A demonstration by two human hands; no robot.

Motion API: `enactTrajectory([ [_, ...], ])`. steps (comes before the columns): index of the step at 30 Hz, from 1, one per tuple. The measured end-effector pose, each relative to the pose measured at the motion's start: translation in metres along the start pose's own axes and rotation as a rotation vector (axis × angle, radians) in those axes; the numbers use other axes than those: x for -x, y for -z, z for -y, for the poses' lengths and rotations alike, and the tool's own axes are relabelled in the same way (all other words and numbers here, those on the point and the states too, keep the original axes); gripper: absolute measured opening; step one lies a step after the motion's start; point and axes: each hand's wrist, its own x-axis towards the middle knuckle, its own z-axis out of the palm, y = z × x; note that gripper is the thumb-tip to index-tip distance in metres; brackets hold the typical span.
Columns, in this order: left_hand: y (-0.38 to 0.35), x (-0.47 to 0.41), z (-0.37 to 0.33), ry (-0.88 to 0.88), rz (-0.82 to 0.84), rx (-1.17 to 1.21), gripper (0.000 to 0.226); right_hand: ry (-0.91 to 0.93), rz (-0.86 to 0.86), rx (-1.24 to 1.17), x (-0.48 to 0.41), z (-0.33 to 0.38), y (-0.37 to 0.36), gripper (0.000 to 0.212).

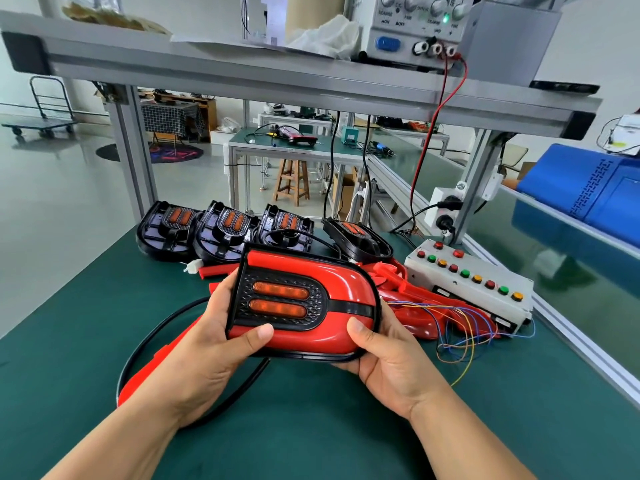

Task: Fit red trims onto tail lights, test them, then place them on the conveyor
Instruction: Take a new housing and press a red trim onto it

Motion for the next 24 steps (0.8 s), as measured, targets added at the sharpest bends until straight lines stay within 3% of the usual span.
enactTrajectory([
  [7,0.002,0.002,0.003,0.034,0.023,0.003,0.076,-0.008,-0.001,-0.037,0.0,-0.001,-0.001,0.05],
  [9,0.004,0.004,0.005,0.058,0.054,-0.042,0.078,0.026,-0.061,-0.018,-0.001,-0.001,-0.005,0.047],
  [11,0.002,0.005,0.004,0.078,0.06,-0.133,0.079,0.073,-0.191,0.026,-0.003,-0.002,-0.008,0.058],
  [15,-0.015,-0.006,-0.001,0.099,-0.163,-0.065,0.059,0.221,-0.342,0.173,-0.007,-0.008,-0.014,0.076],
  [18,-0.025,-0.013,-0.007,0.167,-0.266,-0.052,0.064,0.286,-0.331,0.255,-0.007,-0.013,-0.017,0.068],
  [24,-0.023,-0.014,-0.009,0.152,-0.312,-0.022,0.047,0.341,-0.295,0.35,-0.004,-0.015,-0.019,0.058],
])
